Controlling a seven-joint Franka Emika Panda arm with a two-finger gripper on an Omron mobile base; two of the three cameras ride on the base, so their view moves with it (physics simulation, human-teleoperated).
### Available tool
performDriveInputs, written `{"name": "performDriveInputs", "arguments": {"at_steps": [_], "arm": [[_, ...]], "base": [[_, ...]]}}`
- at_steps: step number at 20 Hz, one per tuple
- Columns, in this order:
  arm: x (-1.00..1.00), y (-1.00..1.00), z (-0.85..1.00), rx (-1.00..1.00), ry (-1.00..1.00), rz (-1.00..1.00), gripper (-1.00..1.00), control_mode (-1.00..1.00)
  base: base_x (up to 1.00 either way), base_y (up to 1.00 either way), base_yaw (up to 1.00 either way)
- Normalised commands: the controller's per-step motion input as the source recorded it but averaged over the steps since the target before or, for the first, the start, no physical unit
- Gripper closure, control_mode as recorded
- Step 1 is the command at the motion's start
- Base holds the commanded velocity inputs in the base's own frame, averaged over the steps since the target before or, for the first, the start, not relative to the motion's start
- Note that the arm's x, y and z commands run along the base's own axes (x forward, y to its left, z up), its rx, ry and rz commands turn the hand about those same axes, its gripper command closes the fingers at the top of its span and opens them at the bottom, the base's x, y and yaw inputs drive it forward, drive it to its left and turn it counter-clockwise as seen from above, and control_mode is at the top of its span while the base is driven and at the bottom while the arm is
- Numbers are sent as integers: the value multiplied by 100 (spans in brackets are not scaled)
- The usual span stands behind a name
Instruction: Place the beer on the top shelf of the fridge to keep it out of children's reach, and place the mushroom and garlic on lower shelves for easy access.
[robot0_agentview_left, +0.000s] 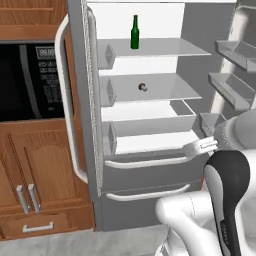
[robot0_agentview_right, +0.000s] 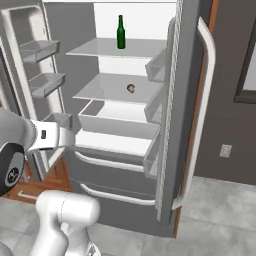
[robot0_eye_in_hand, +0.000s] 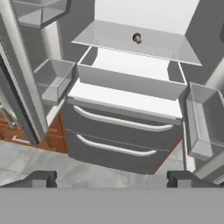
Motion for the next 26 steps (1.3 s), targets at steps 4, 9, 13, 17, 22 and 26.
{"name": "performDriveInputs", "arguments": {"at_steps": [4, 9, 13, 17, 22, 26], "arm": [[0, 0, 0, 0, 0, 0, -100, 100], [0, 0, 0, 0, 0, 0, -100, 100], [0, 0, 0, 0, 0, 0, -100, 100], [0, 0, 0, 0, 0, 0, -100, 100], [0, 0, 0, 0, 0, 0, -100, 100], [0, 0, 0, 0, 0, 0, -100, 100]], "base": [[-40, -19, 32], [-21, -46, 43], [-12, -45, 53], [-24, -33, 61], [-45, -23, 62], [-69, -18, 56]]}}
